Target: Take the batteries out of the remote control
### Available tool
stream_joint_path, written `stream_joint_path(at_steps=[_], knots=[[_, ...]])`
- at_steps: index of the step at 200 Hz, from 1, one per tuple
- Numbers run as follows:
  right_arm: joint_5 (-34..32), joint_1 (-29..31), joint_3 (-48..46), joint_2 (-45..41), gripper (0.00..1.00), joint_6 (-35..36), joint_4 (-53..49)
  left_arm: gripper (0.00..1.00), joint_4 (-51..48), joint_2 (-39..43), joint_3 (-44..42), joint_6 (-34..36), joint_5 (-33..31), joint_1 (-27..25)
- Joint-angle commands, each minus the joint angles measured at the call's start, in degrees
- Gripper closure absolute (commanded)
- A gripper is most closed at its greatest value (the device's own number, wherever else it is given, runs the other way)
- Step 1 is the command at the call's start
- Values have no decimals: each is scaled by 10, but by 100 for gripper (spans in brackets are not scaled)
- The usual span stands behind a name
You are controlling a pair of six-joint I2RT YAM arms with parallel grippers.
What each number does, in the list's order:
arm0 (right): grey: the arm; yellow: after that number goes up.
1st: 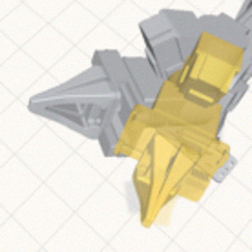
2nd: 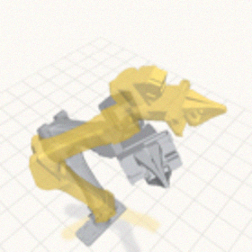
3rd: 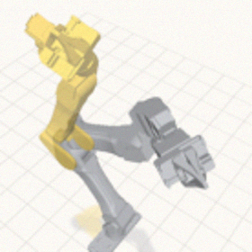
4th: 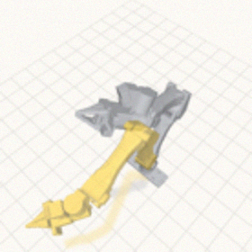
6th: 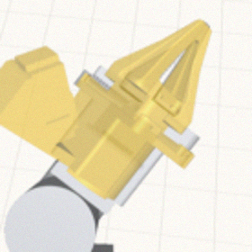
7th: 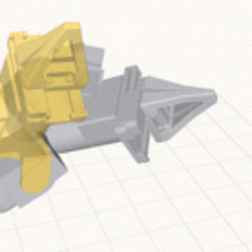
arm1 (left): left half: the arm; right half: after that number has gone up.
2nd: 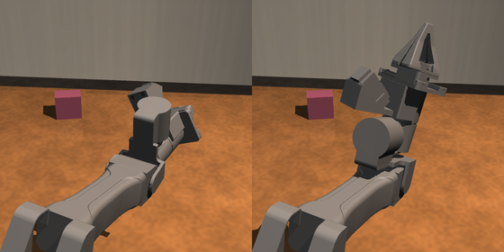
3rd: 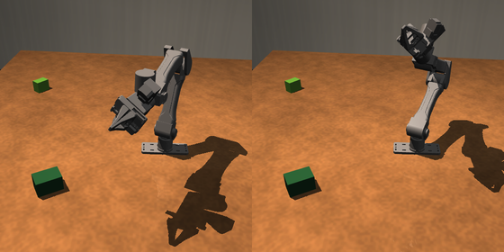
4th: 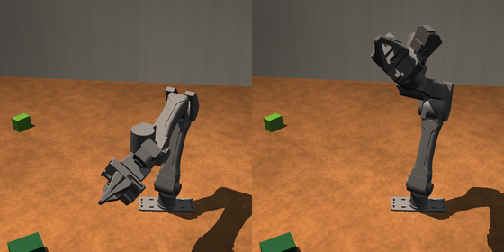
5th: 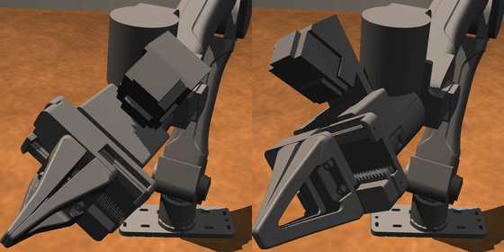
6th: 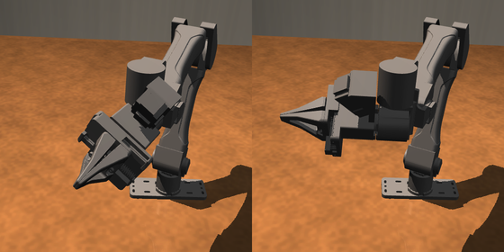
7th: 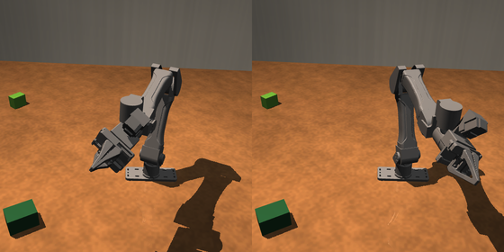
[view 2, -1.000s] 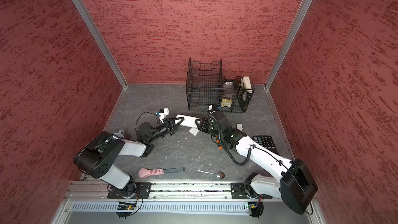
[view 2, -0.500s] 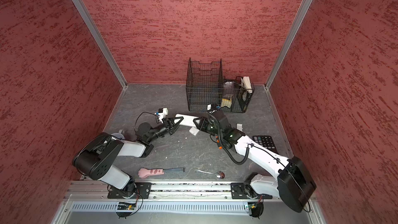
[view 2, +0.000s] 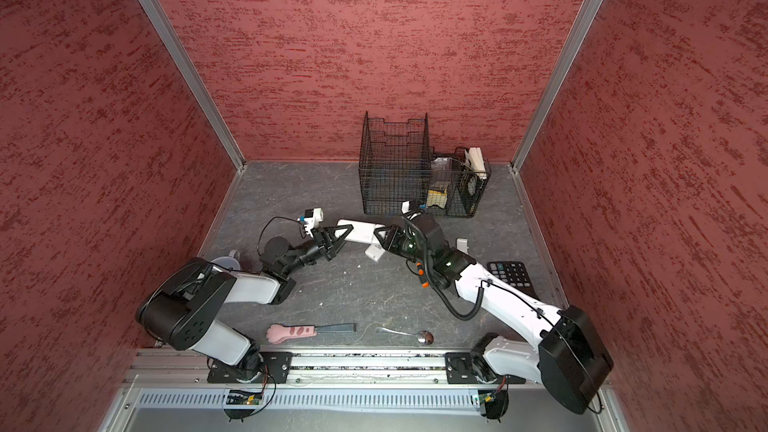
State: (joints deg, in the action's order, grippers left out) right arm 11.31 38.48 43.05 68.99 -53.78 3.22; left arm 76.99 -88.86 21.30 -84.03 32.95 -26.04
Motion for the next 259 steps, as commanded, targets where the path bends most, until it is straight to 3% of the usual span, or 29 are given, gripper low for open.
stream_joint_path(at_steps=[1, 259], knots=[[-6, -6, -13, -3, 71, 12, -32, 100, 40, 22, -1, -9, 6, 0], [31, -25, -24, -10, 58, 13, -22, 100, 40, 5, -9, -9, 7, 1]])
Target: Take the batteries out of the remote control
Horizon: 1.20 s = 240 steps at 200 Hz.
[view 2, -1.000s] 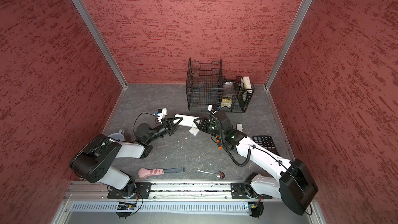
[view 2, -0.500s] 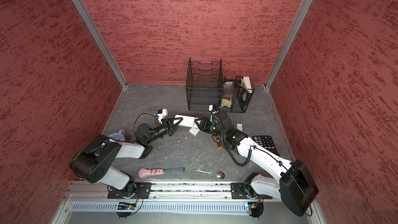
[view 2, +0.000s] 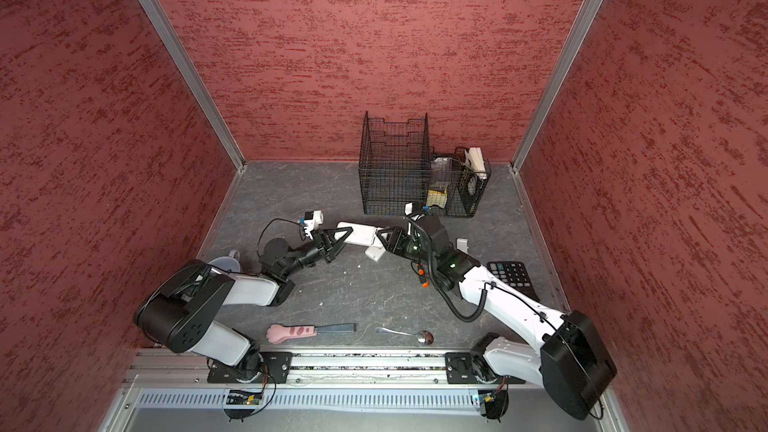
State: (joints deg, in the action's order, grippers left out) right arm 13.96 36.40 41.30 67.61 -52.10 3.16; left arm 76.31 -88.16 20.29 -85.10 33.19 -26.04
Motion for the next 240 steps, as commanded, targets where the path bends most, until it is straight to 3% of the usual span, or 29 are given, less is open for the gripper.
stream_joint_path(at_steps=[1, 119, 240], knots=[[4, -5, -7, 3, 59, -4, -22, 100, 46, -3, 1, 2, 5, 0], [9, -5, -9, -15, 59, -23, -37, 100, 46, -24, 17, 14, 18, 5], [41, -6, -21, -15, 55, -58, 20, 100, 46, -24, 13, 19, 19, 3]])
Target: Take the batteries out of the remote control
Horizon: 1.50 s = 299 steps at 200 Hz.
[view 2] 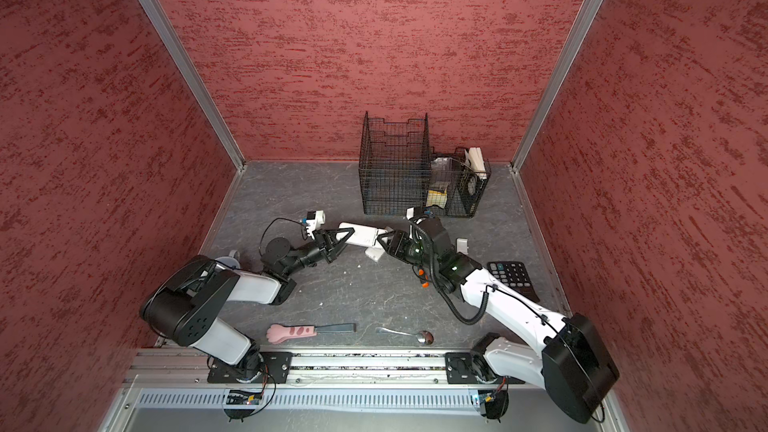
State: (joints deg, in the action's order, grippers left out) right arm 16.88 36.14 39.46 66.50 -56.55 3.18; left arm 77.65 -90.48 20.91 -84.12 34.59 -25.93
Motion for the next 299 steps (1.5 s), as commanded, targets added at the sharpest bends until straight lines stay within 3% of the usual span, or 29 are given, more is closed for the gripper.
stream_joint_path(at_steps=[1, 86, 157, 299], knots=[[11, -4, -3, -4, 55, -13, 20, 100, 33, -1, 7, 9, 5, 2], [12, -4, -3, -20, 58, -25, 9, 100, 33, -5, 2, 18, 5, 2], [21, -4, 1, -11, 70, -21, 13, 100, 33, -2, -1, 18, 4, 3], [2, -11, 1, -42, 75, -3, -29, 100, 33, -1, -1, 17, 6, 15]])
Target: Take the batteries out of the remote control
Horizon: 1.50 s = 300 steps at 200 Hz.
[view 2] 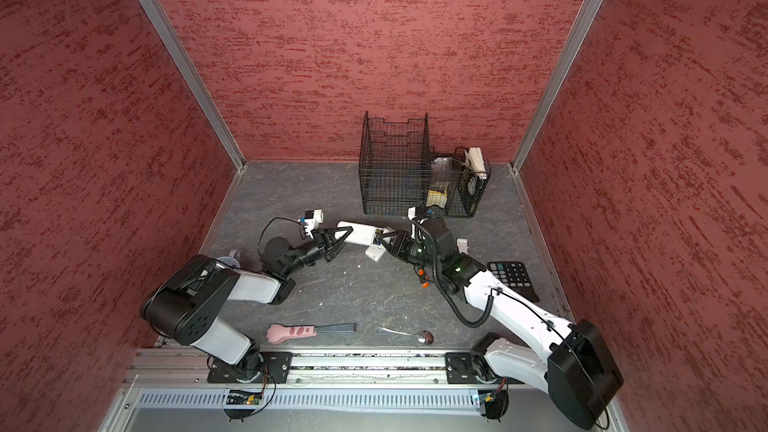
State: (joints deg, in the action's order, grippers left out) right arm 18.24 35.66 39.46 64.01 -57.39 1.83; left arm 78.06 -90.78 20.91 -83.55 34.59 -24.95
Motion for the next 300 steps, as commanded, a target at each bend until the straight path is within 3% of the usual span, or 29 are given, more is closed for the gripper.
stream_joint_path(at_steps=[1, 32, 75, 94, 132, 156, 240, 300], knots=[[-12, -7, 1, -18, 75, 6, -16, 100, 29, 3, -2, 11, 7, 5], [-26, -27, 8, -35, 75, 32, -78, 100, 29, -1, -7, 14, 8, 11], [-69, -100, 35, -39, 75, 109, -189, 100, -16, 5, -9, 34, 19, 8], [-95, -131, 39, -26, 75, 139, -213, 100, -98, 37, -3, 70, 18, -1], [-146, -168, 40, 31, 76, 182, -217, 100, -356, 149, 26, 179, -14, -25], [-178, -180, 54, 80, 76, 207, -220, 100, -435, 198, 20, 205, -31, -30], [-272, -191, 136, 252, 76, 273, -240, 100, -486, 254, -22, 206, -89, -77], [-274, -204, 146, 315, 75, 292, -229, 100, -493, 256, -24, 207, -102, -94]])
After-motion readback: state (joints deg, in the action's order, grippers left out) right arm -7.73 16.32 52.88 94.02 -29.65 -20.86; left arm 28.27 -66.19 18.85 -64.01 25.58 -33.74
